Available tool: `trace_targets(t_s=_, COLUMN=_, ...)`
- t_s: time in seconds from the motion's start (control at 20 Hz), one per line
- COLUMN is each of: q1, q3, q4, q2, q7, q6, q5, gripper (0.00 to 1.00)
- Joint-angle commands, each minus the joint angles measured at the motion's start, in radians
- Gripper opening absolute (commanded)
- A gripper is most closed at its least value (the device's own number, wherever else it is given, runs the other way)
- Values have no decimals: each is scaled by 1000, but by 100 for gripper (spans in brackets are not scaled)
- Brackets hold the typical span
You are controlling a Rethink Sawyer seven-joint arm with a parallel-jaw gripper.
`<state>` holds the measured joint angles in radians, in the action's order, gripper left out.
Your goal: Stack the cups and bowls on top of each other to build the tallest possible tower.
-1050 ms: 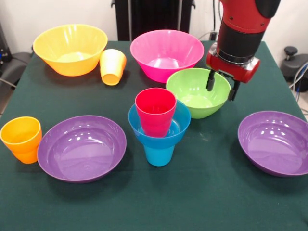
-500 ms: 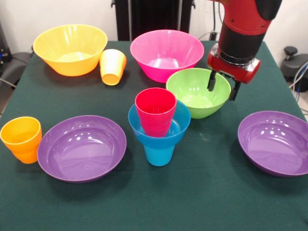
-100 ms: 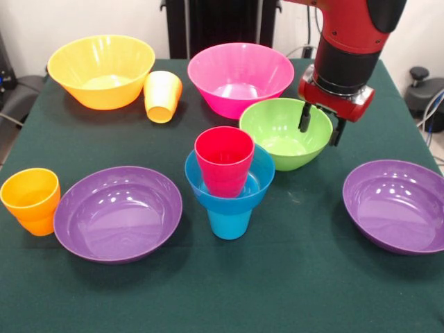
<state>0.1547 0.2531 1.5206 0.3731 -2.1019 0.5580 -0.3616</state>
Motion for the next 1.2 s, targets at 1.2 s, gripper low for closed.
trace_targets(t_s=1.2, q1=90, q3=-95, q4=132, q2=-51, q7=-265, q6=-216, q5=-72, gripper=100)
